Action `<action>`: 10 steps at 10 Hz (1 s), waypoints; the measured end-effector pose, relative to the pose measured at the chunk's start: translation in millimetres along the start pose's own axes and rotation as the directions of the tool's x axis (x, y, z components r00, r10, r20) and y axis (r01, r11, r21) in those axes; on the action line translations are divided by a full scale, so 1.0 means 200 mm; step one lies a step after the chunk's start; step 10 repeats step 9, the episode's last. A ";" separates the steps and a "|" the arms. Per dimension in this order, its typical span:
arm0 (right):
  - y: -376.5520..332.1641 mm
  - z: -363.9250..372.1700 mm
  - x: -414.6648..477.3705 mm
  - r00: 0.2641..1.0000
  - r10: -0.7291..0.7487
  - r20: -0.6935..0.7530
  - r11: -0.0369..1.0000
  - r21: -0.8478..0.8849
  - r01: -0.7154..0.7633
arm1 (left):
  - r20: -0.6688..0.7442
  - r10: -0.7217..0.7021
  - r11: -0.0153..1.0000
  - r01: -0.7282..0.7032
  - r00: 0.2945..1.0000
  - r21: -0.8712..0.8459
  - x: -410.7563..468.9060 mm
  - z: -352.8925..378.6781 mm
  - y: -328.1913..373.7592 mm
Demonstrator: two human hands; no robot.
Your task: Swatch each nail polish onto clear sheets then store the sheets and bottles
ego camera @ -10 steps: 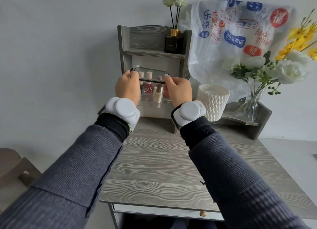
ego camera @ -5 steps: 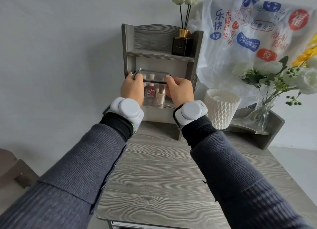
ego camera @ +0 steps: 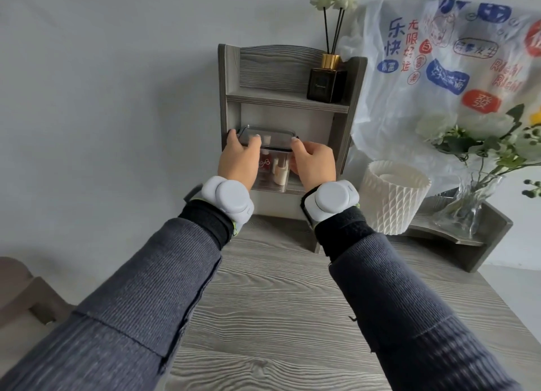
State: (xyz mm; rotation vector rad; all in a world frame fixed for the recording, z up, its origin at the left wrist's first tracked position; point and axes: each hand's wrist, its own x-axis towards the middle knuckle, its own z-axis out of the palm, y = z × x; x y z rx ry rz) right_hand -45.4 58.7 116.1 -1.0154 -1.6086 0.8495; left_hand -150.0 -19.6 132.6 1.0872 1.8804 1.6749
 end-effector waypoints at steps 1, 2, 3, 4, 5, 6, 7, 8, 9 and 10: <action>0.01 0.00 0.01 1.000 -0.019 -0.007 1.000 0.002 0.019 | 0.054 0.033 0.999 -0.035 0.998 0.037 0.01 0.00 -0.01; 0.01 0.01 0.02 0.999 -0.030 -0.009 0.999 0.012 0.031 | 0.056 0.076 0.994 -0.080 0.995 0.068 0.05 0.01 -0.02; 0.00 0.01 0.03 0.999 -0.047 -0.001 0.999 -0.004 0.047 | 0.076 0.102 0.986 -0.111 0.992 0.120 0.07 0.02 -0.03; 0.00 0.01 0.05 0.999 -0.041 0.034 0.999 -0.012 0.041 | 0.077 0.126 0.969 -0.139 0.989 0.206 0.07 0.03 -0.01; 0.00 0.00 0.05 0.997 -0.014 0.075 1.000 -0.006 0.015 | 0.046 0.090 0.956 -0.099 0.995 0.276 0.07 0.03 0.03; -0.03 -0.06 -0.02 0.995 -0.014 0.102 1.000 0.007 0.013 | 0.032 0.035 0.938 -0.044 0.999 0.343 0.03 0.02 0.05; -0.07 -0.12 -0.08 0.992 -0.017 0.125 1.000 -0.021 0.020 | 0.066 -0.035 0.919 0.006 0.997 0.394 0.00 0.02 0.08; -0.14 -0.19 -0.15 0.992 -0.036 0.118 0.999 0.001 0.036 | 0.021 -0.036 0.918 0.025 0.999 0.395 -0.07 0.00 0.15; -0.21 -0.27 -0.20 0.990 -0.075 0.118 0.997 0.034 0.072 | -0.048 0.068 0.921 -0.044 0.997 0.387 -0.15 -0.03 0.22; -0.21 -0.27 -0.20 0.990 -0.075 0.118 0.997 0.034 0.072 | -0.048 0.068 0.921 -0.044 0.997 0.387 -0.15 -0.03 0.22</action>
